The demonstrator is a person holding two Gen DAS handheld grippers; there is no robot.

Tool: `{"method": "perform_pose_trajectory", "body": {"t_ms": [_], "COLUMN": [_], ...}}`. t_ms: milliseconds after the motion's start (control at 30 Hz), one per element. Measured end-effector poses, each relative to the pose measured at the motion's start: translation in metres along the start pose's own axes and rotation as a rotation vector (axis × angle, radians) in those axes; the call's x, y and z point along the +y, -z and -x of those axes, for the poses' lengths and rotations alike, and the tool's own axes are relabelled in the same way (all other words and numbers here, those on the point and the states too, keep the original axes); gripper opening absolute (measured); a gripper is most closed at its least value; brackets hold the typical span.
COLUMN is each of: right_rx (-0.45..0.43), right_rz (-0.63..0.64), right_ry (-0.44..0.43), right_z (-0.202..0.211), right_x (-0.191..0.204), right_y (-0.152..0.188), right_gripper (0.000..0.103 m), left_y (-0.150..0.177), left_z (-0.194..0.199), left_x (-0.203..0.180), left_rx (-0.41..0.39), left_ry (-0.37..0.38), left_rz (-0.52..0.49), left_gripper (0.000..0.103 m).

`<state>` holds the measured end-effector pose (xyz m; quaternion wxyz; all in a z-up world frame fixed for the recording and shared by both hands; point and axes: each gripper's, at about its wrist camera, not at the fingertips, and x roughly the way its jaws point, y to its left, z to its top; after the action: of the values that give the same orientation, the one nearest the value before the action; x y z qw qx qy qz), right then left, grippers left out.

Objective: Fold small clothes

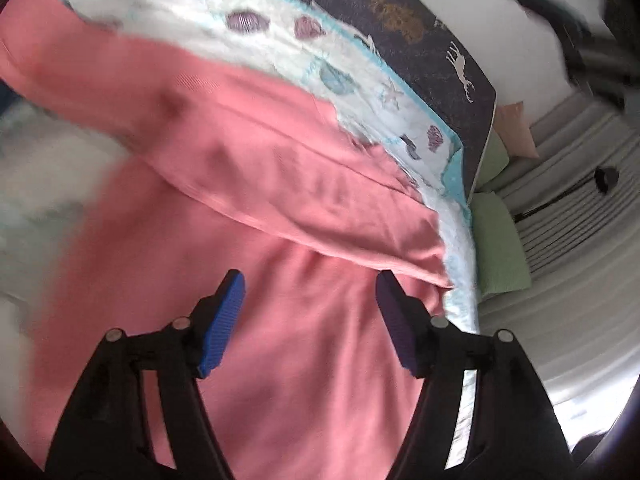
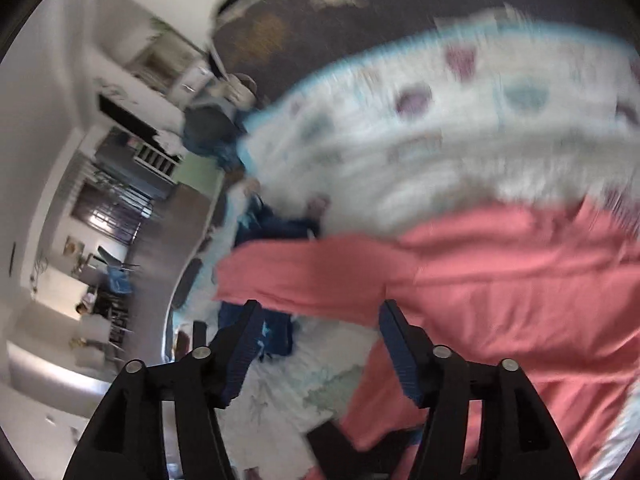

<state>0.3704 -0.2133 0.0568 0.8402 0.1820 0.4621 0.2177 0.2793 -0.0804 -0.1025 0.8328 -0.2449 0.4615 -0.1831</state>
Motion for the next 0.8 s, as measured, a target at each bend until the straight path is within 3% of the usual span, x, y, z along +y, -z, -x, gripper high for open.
{"method": "perform_pose_trajectory", "body": {"t_ms": [100, 167, 267, 467, 533, 633, 700, 767, 800], "right_rx": [-0.158, -0.185, -0.143, -0.015, 0.025, 0.097, 0.059, 0.062, 0.05], "right_rz": [0.097, 0.106, -0.003, -0.108, -0.125, -0.08, -0.017, -0.053, -0.09], "right_ry": [0.165, 0.255, 0.32, 0.602, 0.643, 0.7, 0.723, 0.68, 0.627], "right_z": [0.054, 0.062, 0.045, -0.002, -0.017, -0.045, -0.046, -0.037, -0.03], "right_x": [-0.008, -0.029, -0.087, -0.197, -0.217, -0.231, -0.224, -0.225, -0.227], "right_y": [0.004, 0.01, 0.03, 0.079, 0.091, 0.114, 0.12, 0.12, 0.12], "right_gripper": [0.082, 0.085, 0.085, 0.084, 0.084, 0.084, 0.085, 0.085, 0.085], "left_y": [-0.013, -0.025, -0.039, -0.051, -0.058, -0.068, -0.075, -0.082, -0.088], "left_z": [0.027, 0.036, 0.051, 0.082, 0.088, 0.107, 0.128, 0.149, 0.158], "left_x": [0.026, 0.045, 0.075, 0.123, 0.137, 0.155, 0.167, 0.181, 0.188], "left_rx": [-0.047, -0.069, -0.108, -0.198, -0.21, -0.289, -0.367, -0.431, -0.434], "left_ry": [-0.069, -0.107, -0.167, -0.353, -0.364, -0.367, -0.4, -0.404, -0.386], "left_rz": [-0.062, -0.071, -0.057, -0.073, -0.051, -0.061, -0.047, -0.015, -0.005], "left_gripper": [0.07, 0.071, 0.07, 0.071, 0.07, 0.07, 0.07, 0.072, 0.084]}}
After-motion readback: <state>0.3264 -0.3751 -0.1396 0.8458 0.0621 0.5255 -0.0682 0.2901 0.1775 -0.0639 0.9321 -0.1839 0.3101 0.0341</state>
